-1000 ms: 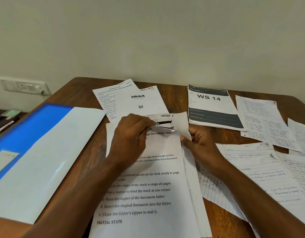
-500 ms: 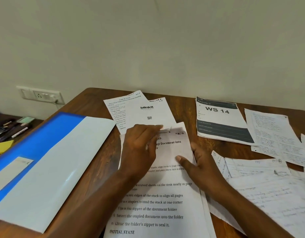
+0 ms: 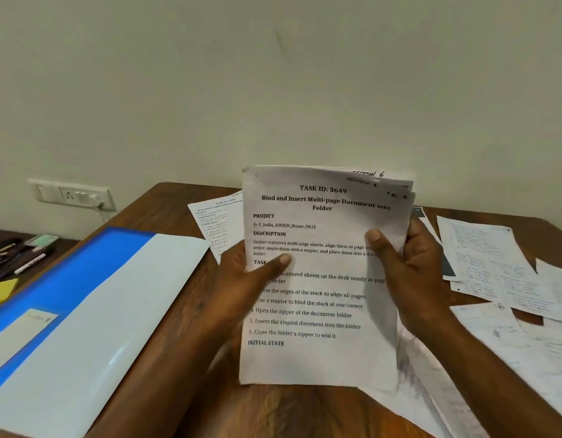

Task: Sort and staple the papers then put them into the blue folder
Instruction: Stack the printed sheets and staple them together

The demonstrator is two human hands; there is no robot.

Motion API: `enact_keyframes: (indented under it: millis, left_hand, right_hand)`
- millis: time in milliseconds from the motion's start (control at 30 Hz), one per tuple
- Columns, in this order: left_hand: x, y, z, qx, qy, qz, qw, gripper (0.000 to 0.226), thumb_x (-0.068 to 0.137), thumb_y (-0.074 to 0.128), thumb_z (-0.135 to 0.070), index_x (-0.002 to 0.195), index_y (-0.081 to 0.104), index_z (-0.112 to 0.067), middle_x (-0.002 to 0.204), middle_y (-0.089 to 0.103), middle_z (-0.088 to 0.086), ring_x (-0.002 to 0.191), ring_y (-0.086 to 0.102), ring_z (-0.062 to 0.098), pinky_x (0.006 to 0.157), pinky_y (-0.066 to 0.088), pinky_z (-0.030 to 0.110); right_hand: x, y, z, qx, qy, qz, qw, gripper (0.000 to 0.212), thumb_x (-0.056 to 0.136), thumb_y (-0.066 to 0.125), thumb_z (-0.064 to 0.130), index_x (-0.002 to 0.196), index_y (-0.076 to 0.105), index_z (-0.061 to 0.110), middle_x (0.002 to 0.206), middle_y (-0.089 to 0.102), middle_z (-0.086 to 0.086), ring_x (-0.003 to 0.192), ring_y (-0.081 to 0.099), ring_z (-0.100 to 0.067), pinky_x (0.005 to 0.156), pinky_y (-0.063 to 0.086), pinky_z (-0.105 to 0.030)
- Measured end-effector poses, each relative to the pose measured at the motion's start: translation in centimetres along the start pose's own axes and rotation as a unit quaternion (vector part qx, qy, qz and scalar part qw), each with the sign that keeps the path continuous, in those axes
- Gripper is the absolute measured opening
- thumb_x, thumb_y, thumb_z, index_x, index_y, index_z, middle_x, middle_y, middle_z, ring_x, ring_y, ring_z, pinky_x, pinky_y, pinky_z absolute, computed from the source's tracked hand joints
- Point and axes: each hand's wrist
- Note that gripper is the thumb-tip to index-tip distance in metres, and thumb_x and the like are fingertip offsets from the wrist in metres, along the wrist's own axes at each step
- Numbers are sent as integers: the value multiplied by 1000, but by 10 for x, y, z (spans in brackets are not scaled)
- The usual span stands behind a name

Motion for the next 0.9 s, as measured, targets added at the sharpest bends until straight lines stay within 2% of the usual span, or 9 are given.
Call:
enact_keyframes:
  millis: [167, 300, 400, 467, 533, 633, 700, 800, 900]
  left_hand:
    - [-6, 1, -12, 66, 85, -51, 993, 26, 95, 77, -18, 119, 70, -12, 112, 80, 9, 97, 79, 34, 83, 63, 59]
    - [-19, 6, -9, 186, 151, -15, 971, 16, 100, 69, -24, 116, 68, -24, 105, 80, -8, 88, 80, 15, 67, 66, 33]
    - [-24, 15, -2, 300, 272, 21, 914, 30, 101, 69, -10, 109, 66, -38, 101, 73, -29, 89, 74, -3, 70, 56, 12]
    - [-26, 21, 2, 334, 284, 30, 898, 35, 95, 70, 1, 110, 67, -30, 95, 66, -40, 88, 66, -16, 69, 44, 0]
    - [-28, 24, 6, 341, 276, 26, 898, 22, 98, 69, -6, 109, 68, -25, 90, 67, -35, 84, 67, -14, 63, 45, 3]
    - [-25, 22, 11, 335, 264, 21, 904, 30, 103, 66, -15, 106, 59, -45, 92, 71, -30, 79, 71, -6, 57, 52, 12]
    - [-22, 20, 12, 331, 274, 17, 903, 35, 101, 66, -10, 102, 61, -44, 96, 66, -43, 77, 67, -12, 58, 47, 6]
    - [-27, 28, 7, 331, 323, -2, 886, 40, 94, 72, -1, 113, 65, -35, 104, 56, -57, 85, 58, -31, 64, 40, -7]
    - [-30, 32, 4, 323, 388, -32, 863, 26, 97, 67, -12, 120, 57, -21, 114, 61, -34, 101, 45, -40, 70, 32, -13]
  right_hand:
    - [-8, 10, 1, 5, -46, 5, 999, 25, 93, 66, 28, 115, 58, 37, 108, 75, 19, 101, 74, -13, 77, 64, -29]
    - [-14, 11, -8, 6, -51, -31, 998, 33, 91, 70, 24, 113, 57, 45, 105, 73, 22, 100, 74, -10, 76, 63, -24]
    - [-17, 6, -19, 35, -26, -73, 996, 30, 88, 70, 23, 109, 54, 39, 95, 73, 25, 92, 74, -5, 67, 61, -20]
    - [-18, 3, -28, 47, -13, -93, 994, 30, 90, 71, 19, 110, 56, 36, 98, 73, 17, 92, 74, -7, 67, 60, -18]
    - [-18, 1, -36, 38, -5, -99, 994, 32, 94, 71, 10, 111, 57, 33, 105, 72, 7, 93, 74, -11, 68, 60, -20]
    - [-21, 2, -47, 16, 6, -94, 995, 35, 93, 72, 8, 111, 57, 34, 110, 72, 1, 95, 74, -14, 71, 64, -26]
    - [-23, 3, -49, 13, 2, -94, 995, 37, 92, 74, 8, 114, 57, 31, 110, 72, 1, 97, 74, -16, 70, 64, -26]
    - [-26, 4, -44, 22, -26, -98, 995, 38, 90, 73, 9, 115, 55, 30, 109, 70, 2, 96, 74, -14, 67, 61, -21]
    - [-26, 6, -33, 21, -55, -92, 994, 39, 87, 72, 14, 115, 53, 33, 108, 70, 5, 97, 74, -14, 68, 62, -21]
Point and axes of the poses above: each hand's wrist, its own x-axis towards the middle knuckle, its own y-axis out of the palm, z = x × y
